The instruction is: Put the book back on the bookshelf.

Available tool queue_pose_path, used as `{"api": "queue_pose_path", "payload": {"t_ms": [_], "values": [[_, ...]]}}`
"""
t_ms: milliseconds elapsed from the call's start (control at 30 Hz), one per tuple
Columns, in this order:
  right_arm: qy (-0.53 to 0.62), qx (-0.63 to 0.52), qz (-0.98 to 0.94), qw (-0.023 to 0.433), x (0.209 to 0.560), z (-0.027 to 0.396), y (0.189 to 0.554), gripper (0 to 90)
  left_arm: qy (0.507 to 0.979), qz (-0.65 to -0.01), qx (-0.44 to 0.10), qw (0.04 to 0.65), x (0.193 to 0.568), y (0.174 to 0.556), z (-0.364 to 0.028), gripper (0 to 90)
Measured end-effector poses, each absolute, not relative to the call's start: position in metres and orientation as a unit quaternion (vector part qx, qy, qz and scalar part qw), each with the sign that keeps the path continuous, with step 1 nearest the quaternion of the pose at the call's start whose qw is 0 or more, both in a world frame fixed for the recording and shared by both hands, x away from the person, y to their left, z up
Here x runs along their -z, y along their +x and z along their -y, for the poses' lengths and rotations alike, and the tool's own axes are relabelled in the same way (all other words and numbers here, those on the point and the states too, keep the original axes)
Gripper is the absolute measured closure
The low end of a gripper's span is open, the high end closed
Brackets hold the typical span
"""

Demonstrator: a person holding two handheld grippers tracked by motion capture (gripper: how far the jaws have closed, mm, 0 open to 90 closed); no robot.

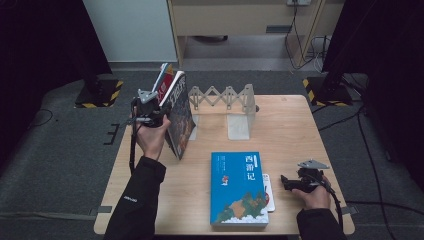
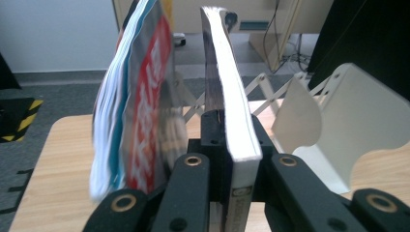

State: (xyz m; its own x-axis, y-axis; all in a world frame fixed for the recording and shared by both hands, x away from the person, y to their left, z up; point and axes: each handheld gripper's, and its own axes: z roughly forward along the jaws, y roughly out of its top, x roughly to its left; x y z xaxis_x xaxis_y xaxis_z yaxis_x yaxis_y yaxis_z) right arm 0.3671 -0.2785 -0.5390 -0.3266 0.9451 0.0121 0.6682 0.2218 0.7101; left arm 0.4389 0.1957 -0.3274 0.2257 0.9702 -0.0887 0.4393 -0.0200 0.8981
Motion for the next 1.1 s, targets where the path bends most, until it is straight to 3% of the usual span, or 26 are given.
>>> {"api": "queue_pose_path", "payload": {"t_ms": [300, 733, 1100], "values": [[0.535, -0.317, -0.752, 0.22, 0.539, 0.279, 0.367, 3.8, 0.615, -0.544, -0.334, 0.463, 0.312, 0.456, -0.183, 81.9], [0.533, -0.317, -0.753, 0.22, 0.539, 0.279, 0.368, 3.5, 0.608, -0.55, -0.384, 0.425, 0.329, 0.474, -0.174, 81.9], [0.533, -0.317, -0.753, 0.22, 0.539, 0.279, 0.368, 3.5, 0.606, -0.546, -0.382, 0.435, 0.327, 0.476, -0.168, 81.8]]}}
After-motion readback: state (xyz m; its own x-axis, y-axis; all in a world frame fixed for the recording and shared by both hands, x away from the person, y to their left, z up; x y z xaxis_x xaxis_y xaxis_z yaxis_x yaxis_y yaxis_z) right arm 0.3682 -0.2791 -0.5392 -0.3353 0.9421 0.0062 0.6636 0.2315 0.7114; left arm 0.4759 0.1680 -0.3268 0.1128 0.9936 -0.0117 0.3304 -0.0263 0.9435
